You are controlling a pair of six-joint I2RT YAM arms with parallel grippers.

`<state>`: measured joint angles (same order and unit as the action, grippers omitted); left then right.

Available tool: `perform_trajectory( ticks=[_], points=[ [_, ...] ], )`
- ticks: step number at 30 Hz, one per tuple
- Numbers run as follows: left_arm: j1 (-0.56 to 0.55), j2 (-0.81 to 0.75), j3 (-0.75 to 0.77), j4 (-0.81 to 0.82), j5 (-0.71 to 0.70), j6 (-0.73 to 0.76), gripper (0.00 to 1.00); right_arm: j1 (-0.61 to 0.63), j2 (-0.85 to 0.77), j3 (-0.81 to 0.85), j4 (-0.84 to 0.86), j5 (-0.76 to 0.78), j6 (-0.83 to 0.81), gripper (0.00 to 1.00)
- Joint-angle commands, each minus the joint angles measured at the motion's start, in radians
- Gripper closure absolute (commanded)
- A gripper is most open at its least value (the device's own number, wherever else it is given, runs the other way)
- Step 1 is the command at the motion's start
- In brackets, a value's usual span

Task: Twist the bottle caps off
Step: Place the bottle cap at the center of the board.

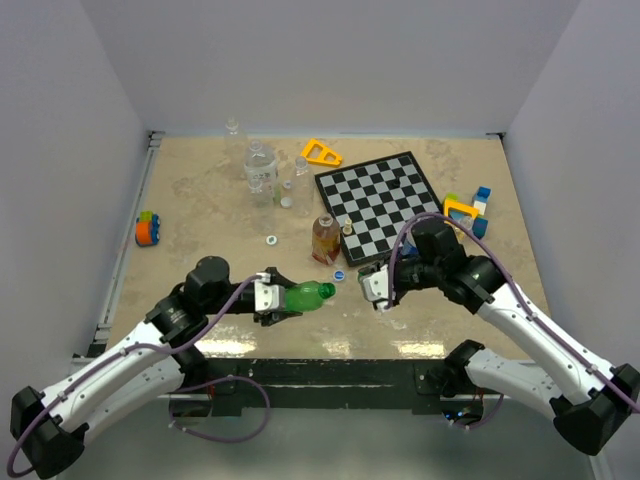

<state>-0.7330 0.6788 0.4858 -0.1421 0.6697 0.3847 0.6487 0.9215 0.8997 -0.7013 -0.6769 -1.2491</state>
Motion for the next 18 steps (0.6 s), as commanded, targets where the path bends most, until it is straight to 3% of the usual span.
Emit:
perform_trajectory(
  ticks=[1,18],
  points=[
    [0.004,-0.077,-0.052,0.125,-0.081,-0.049,1.0,-0.011,0.006,-0.085,0.235,0.183,0.333,0.94],
    [0.003,-0.128,-0.085,0.174,-0.176,-0.05,1.0,-0.011,0.195,-0.228,0.408,0.362,0.433,0.86]
  ],
)
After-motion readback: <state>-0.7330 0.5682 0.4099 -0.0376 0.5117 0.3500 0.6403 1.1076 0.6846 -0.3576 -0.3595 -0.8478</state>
